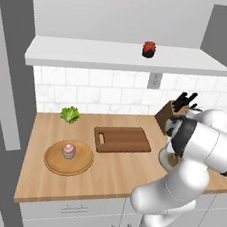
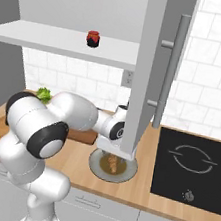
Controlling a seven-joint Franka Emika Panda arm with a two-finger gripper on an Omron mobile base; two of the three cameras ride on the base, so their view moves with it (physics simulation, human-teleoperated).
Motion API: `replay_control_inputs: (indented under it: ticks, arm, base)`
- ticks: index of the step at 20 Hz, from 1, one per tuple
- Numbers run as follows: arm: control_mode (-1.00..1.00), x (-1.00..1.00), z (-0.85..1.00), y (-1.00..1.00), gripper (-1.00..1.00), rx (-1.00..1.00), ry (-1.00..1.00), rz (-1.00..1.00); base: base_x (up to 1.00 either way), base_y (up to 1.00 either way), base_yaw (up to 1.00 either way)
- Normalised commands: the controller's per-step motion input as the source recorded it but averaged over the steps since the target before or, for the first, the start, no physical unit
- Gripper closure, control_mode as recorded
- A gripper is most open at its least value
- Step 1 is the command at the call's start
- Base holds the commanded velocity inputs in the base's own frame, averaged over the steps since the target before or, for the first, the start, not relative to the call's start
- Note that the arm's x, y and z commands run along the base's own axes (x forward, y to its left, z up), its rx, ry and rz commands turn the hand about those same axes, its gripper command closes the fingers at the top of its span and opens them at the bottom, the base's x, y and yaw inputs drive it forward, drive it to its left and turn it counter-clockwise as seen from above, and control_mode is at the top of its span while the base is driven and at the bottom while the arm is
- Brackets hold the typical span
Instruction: From the different types of pastries on the counter, select a croissant and place it on the cutting board. Then retrieve a jar of jam from the cabinet and place it alongside the croissant on the cutting board.
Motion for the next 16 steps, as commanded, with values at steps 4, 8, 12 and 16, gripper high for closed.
replay_control_inputs:
  ticks: [4, 8, 12, 16]
  arm:
    - [-1.0, 0.02, -0.08, 0.0, -1.0, 0.0, 0.0, 0.0]
    - [-1.0, 0.0, 0.0, 0.0, -1.0, 0.0, 0.0, 0.0]
    - [-1.0, 0.0, -0.04, 0.03, -1.0, 0.01, 0.0, 0.0]
    - [-1.0, 0.0, -0.24, 0.23, 1.0, 0.05, 0.0, 0.0]
  base:
    - [0.0, 0.0, 0.0]
    - [0.0, 0.0, 0.0]
    - [0.0, 0.0, 0.0]
    - [0.0, 0.0, 0.0]
